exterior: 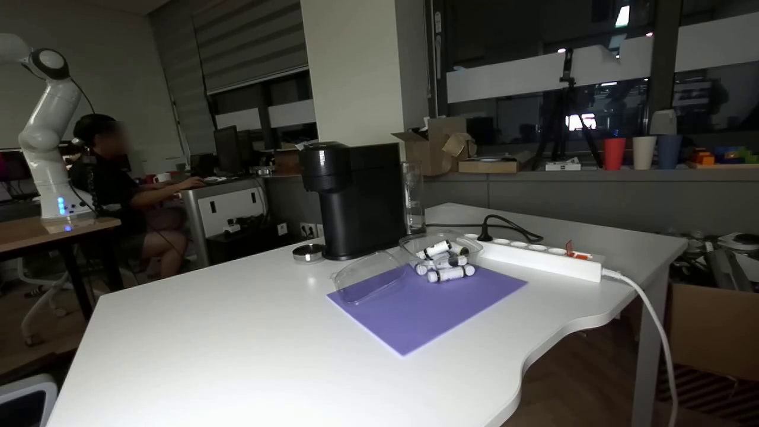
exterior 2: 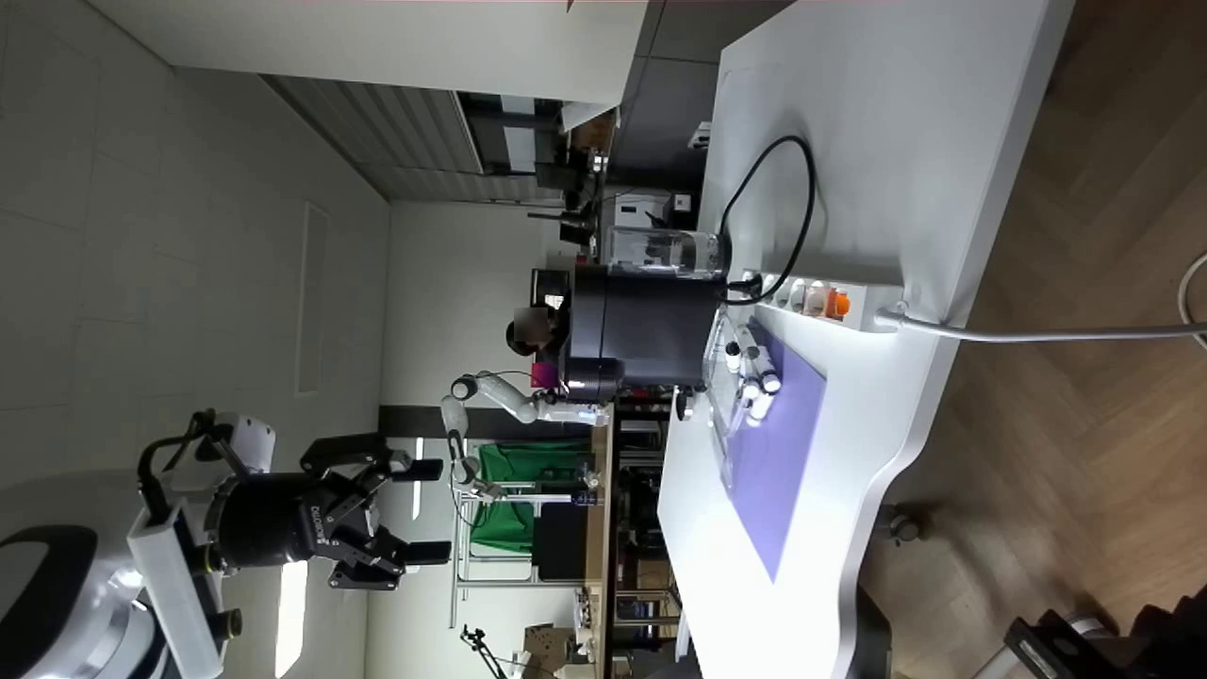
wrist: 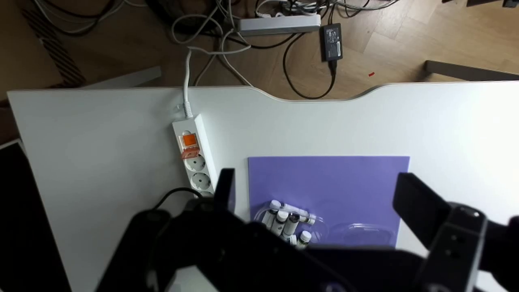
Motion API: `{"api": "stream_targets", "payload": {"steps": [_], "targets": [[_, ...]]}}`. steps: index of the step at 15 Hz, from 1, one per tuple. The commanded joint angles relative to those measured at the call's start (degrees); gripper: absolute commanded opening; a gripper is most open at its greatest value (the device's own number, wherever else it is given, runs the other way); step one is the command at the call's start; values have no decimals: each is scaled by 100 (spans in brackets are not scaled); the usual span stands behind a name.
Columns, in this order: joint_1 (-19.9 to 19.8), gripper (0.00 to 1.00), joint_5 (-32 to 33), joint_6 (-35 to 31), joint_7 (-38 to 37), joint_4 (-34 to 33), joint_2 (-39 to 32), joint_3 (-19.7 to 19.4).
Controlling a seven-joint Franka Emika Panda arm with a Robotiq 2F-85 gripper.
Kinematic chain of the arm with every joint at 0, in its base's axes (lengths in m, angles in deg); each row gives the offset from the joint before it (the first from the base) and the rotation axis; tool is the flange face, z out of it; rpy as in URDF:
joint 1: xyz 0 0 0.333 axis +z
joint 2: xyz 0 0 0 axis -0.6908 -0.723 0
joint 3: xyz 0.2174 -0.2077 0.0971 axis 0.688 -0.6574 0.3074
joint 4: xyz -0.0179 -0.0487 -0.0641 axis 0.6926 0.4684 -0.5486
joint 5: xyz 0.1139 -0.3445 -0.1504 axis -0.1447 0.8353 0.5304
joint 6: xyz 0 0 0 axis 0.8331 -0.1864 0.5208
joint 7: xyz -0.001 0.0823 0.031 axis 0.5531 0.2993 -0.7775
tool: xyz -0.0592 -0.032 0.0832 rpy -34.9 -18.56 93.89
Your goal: Remove three bottles from the clear container and place them on the left side of the table
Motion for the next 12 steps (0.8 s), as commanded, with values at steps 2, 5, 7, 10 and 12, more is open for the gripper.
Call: {"api": "stream_targets", "payload": {"steps": [2, 5, 7, 10, 12], "targets": [[-21, 100, -13, 13, 9, -11, -5, 20], [296, 100, -71, -767, 439, -47, -572, 48], [391, 100, -117, -898, 1117, -574, -956, -158], [576, 100, -340, -1368, 2150, -974, -1589, -225], [612, 100, -519, -1482, 2910, -1317, -2020, -179]]}}
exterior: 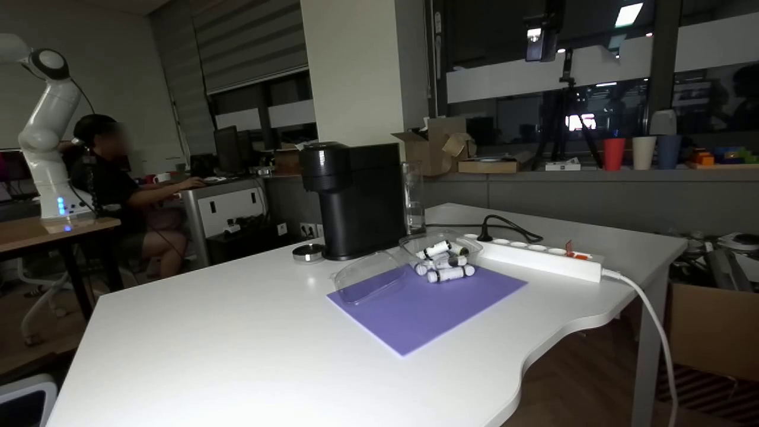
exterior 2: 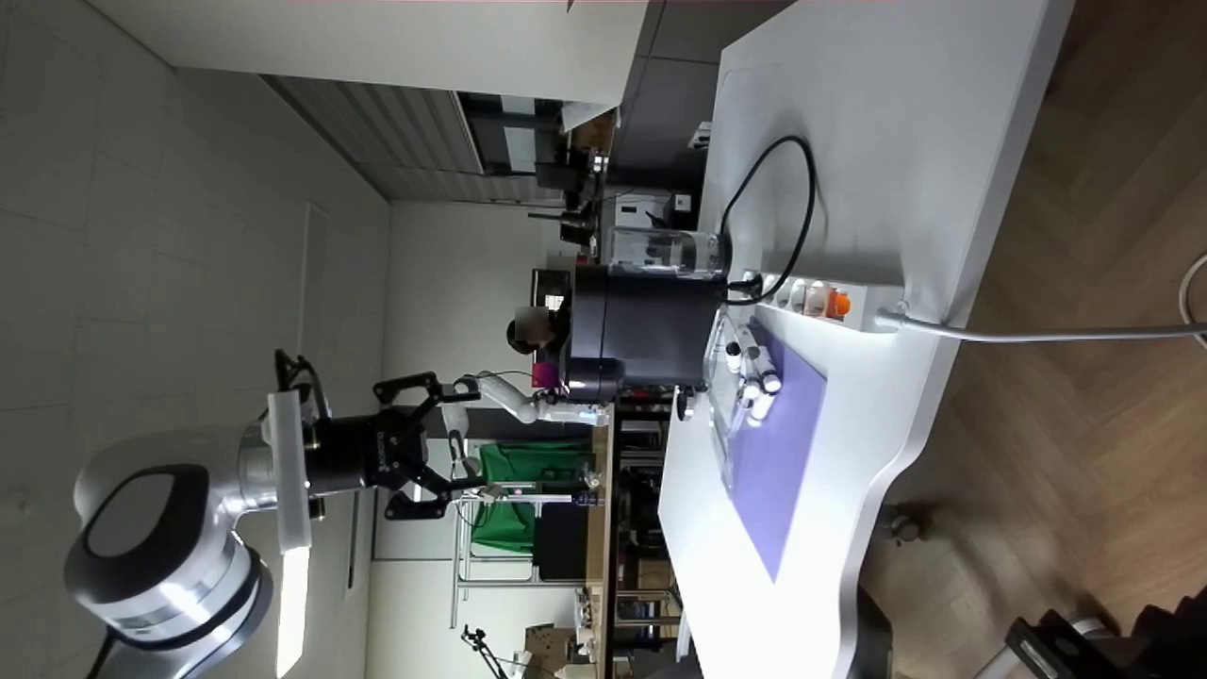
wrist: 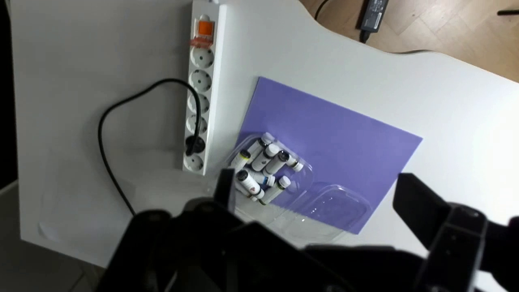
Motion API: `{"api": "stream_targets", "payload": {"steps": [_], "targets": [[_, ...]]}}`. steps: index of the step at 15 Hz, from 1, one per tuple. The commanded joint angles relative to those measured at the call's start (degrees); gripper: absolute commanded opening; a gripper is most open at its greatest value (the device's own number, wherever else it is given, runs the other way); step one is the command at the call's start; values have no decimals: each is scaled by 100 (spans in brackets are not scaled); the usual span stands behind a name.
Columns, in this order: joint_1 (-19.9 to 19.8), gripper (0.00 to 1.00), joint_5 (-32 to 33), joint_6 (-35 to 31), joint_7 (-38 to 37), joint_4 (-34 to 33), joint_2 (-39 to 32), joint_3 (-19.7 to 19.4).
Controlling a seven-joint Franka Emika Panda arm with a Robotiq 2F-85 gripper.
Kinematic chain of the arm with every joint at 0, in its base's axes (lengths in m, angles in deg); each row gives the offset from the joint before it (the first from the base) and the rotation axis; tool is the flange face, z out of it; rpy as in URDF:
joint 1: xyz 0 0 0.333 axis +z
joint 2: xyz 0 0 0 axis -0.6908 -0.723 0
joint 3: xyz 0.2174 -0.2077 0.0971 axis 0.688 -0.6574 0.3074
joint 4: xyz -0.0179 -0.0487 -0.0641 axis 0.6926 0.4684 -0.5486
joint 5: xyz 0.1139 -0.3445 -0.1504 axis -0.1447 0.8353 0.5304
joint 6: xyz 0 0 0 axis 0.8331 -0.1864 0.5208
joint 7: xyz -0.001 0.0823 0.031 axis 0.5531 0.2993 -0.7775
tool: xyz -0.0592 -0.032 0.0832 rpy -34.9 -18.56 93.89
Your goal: Remove three bottles from the clear container and place them on the left side of the table
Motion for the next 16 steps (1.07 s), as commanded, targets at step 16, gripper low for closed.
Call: {"api": "stream_targets", "payload": {"steps": [16], "targets": [[-113, 100, 94, 89, 2577, -1874, -2321, 830]]}}
